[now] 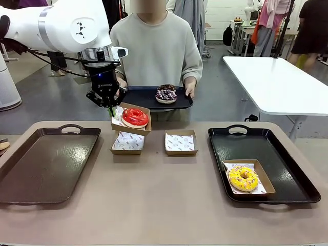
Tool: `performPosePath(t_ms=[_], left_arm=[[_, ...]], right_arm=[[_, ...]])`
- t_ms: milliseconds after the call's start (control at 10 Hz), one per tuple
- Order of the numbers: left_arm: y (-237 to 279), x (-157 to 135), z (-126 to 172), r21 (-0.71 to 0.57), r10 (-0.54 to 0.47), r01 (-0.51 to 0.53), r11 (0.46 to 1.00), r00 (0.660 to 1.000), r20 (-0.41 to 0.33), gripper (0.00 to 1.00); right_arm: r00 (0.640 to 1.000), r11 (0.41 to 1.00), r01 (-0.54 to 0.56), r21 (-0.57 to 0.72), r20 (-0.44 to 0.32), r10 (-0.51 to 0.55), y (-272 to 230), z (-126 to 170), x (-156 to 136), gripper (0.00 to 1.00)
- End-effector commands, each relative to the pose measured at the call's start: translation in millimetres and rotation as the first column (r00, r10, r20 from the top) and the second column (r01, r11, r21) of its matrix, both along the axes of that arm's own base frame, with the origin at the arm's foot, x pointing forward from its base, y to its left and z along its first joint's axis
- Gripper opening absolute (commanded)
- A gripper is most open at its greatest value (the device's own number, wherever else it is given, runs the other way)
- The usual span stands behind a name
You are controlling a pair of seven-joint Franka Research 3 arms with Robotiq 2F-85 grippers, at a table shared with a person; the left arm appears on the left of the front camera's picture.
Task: Individually package the donuts and arrange them on the tray.
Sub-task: Place the picked Paper togo box on the Handle tray while simultaneously picking up another Paper togo box from the table with the other hand.
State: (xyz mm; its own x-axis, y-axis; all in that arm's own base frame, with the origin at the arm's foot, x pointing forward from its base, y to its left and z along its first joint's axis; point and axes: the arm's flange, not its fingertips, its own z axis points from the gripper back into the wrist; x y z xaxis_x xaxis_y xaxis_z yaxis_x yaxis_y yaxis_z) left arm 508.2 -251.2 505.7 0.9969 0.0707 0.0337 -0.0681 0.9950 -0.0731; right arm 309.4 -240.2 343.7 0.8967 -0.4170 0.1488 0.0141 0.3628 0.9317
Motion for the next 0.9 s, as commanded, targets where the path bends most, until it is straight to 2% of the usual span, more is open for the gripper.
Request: performPosePath(t_ms=[0, 100, 200, 300, 500, 800], left_arm=[[14.4, 8.2, -0.7, -0.034, -0.044, 0.043, 0.998, 0.999, -0.012, 0.01], [24.8, 6.1, 2.8, -0.043, -0.057, 0.058, 0.997, 0.998, 0.008, 0.01], [43.5, 6.8, 10.7, -0.023, -0.107, 0.107, 0.994, 0.994, 0.009, 0.01], [61.2, -1.8, 18.1, -0.072, -0.159, 0.159, 0.985, 0.987, 0.005, 0.01], [96.4, -20.4, 34.6, -0.086, -0.209, 0.209, 0.974, 0.978, 0.007, 0.01], [153.3, -45.1, 36.8, -0.133, -0.195, 0.192, 0.972, 0.981, -0.008, 0.01]], right_arm=[[0.999, 0.999, -0.038, -0.019, -0.022, 0.038, 12.0, 7.4, 11.1, 1.0], [0.998, 0.997, -0.057, -0.052, -0.024, 0.056, 27.9, 20.8, 31.2, 1.0], [0.998, 0.995, -0.059, -0.074, -0.039, 0.056, 50.4, 38.8, 63.8, 1.0], [0.998, 0.993, -0.042, -0.107, -0.057, 0.036, 69.6, 53.2, 92.8, 1.0], [0.995, 0.978, -0.054, -0.204, -0.088, 0.037, 121.6, 81.3, 138.9, 1.0], [0.988, 0.904, -0.128, -0.408, -0.133, 0.08, 223.4, 104.5, 186.8, 1.0]])
